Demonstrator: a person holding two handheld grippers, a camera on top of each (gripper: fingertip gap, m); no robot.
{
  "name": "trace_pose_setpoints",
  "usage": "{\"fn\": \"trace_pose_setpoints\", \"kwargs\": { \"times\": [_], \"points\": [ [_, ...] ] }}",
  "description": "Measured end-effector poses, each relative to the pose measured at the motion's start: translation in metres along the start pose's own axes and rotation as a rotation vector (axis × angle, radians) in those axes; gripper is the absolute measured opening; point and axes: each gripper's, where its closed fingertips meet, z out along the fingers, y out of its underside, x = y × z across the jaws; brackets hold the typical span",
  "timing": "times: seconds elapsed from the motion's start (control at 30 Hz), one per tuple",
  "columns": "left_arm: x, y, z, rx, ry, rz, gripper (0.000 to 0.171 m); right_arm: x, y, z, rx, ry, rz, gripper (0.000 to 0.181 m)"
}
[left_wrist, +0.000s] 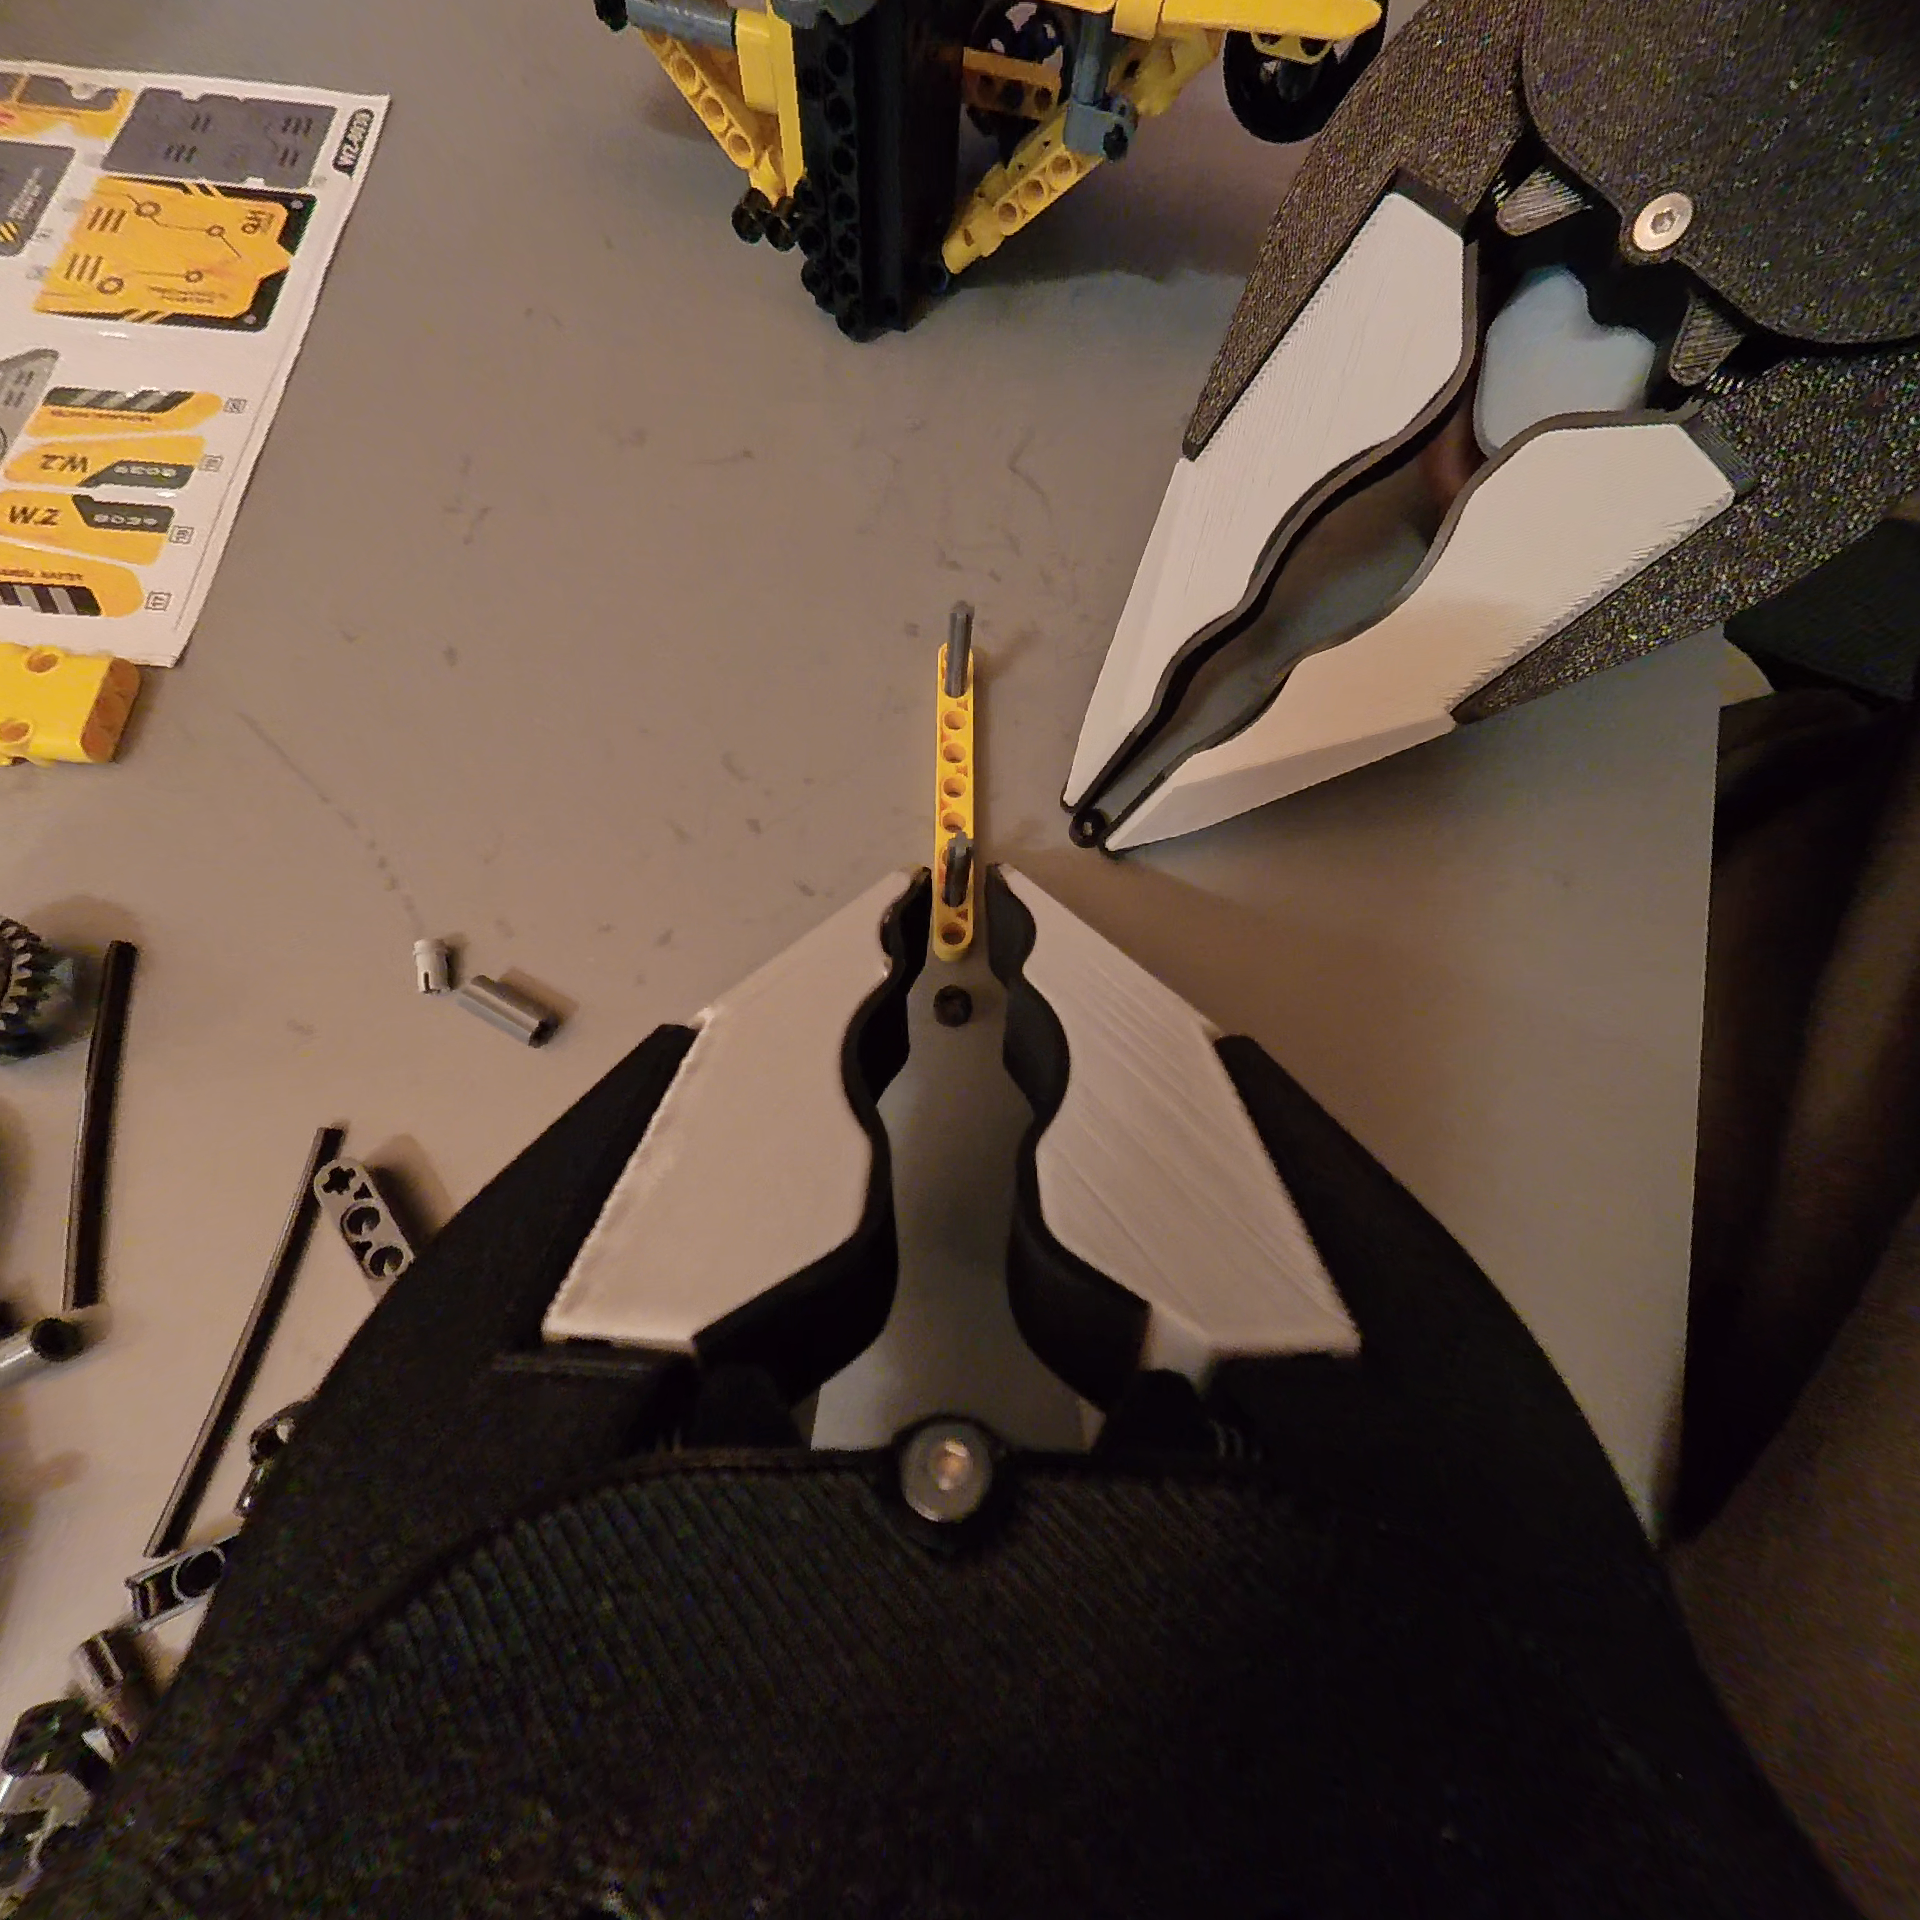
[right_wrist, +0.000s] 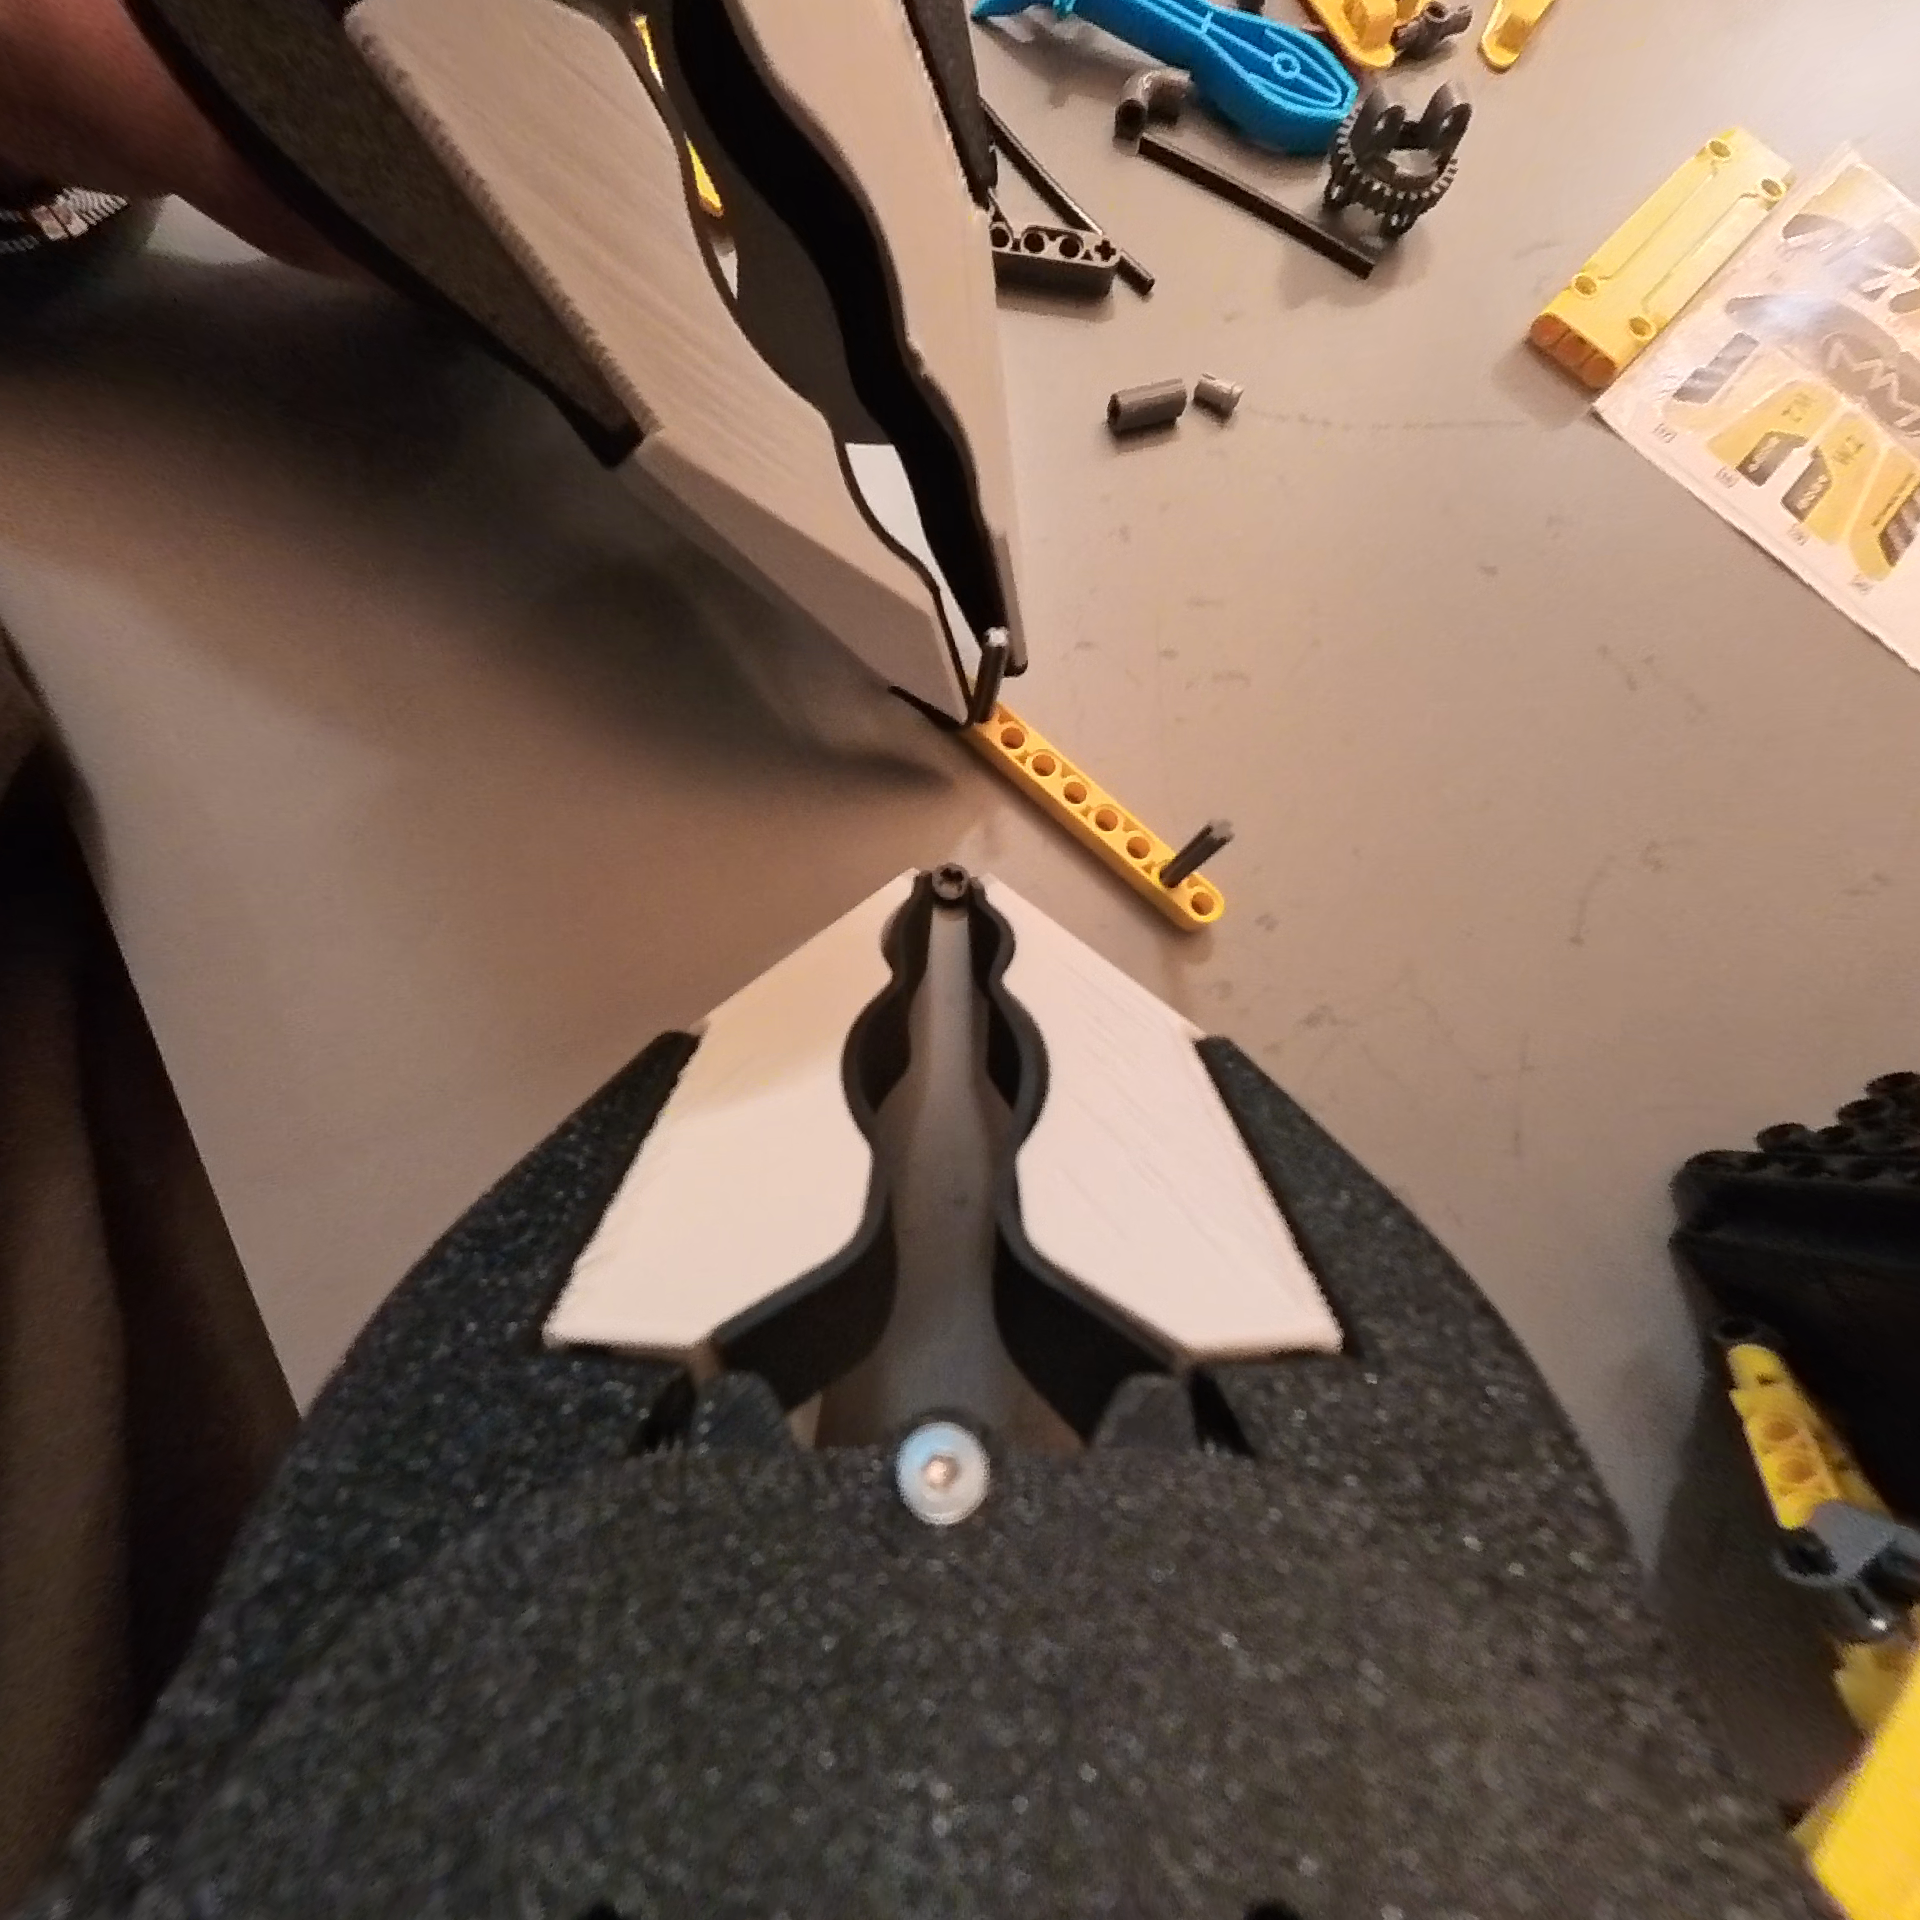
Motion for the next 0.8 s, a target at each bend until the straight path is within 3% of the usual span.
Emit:
{"fn": "trace_pose_setpoints", "kwargs": {
  "times": [0.2,0.47,0.8],
  "points": [
    [-0.001,0.0,-0.001,0.004,-0.003,-0.004,0.011,0.005,-0.003,-0.003,0.012,0.023,-0.005,0.006],
    [-0.001,0.001,-0.002,0.006,-0.007,-0.001,0.012,0.008,-0.031,-0.01,0.095,-0.001,-0.04,0.006],
    [-0.001,0.001,-0.002,0.009,-0.019,0.006,0.011,0.009,-0.05,-0.007,0.04,-0.101,-0.181,0.006]
  ]
}}
